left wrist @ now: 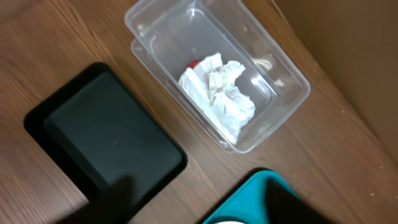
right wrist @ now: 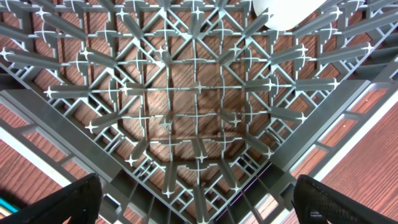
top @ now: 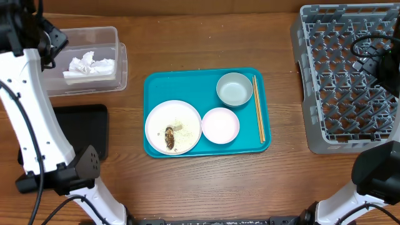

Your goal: Sort waste into correct bins and load items into the dishwasher

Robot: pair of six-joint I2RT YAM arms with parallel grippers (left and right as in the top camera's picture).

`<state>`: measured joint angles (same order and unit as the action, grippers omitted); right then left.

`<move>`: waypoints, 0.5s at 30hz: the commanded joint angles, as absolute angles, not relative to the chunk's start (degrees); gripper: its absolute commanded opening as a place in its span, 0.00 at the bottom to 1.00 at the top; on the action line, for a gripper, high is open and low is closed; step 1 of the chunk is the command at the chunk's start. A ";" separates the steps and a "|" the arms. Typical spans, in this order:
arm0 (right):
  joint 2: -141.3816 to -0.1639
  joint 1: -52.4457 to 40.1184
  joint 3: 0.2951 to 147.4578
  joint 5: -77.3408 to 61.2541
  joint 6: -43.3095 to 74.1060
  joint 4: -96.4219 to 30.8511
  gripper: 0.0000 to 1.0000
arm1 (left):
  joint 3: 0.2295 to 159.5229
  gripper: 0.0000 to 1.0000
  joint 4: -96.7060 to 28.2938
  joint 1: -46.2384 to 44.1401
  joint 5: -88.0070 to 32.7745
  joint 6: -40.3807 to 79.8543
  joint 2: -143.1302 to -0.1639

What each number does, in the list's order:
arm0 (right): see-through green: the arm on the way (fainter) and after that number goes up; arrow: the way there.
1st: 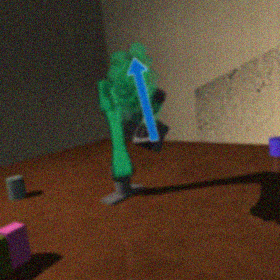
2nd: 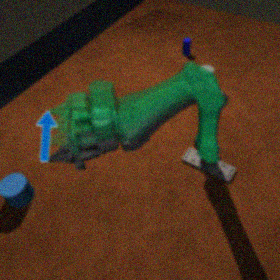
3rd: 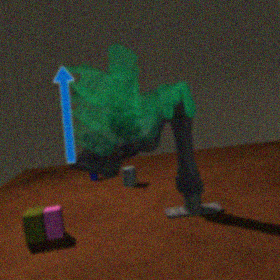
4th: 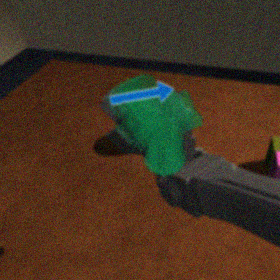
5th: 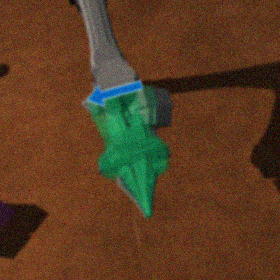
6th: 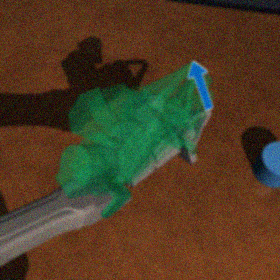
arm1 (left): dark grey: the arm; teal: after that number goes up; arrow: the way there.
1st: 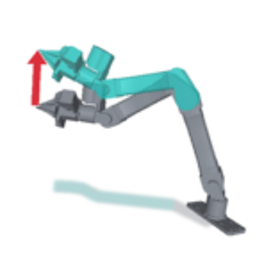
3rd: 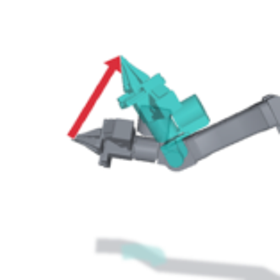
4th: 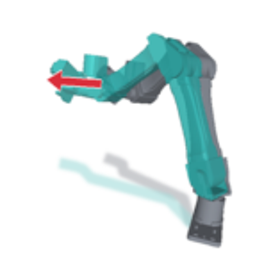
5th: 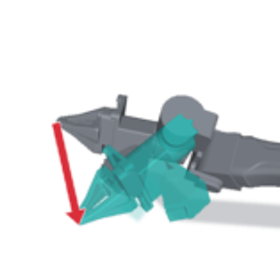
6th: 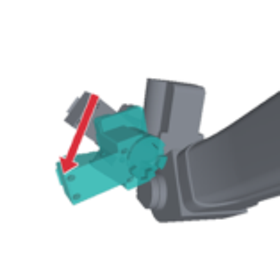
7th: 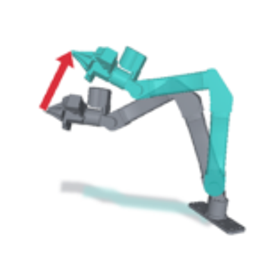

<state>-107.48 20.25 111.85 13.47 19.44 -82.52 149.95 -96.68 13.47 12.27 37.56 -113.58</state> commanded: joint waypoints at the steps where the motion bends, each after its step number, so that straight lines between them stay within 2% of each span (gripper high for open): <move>1: -106.85 20.32 111.81 13.58 19.55 -82.35 1.00 | 150.06 1.00 -96.82 14.13 10.15 30.98 -114.52; 15: -106.85 20.32 111.81 13.58 19.55 -82.35 1.00 | 150.06 1.00 -96.79 14.13 8.47 29.58 -114.69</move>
<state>-107.48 20.25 111.85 13.50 19.46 -82.52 149.97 -96.68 13.89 8.99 31.07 -114.17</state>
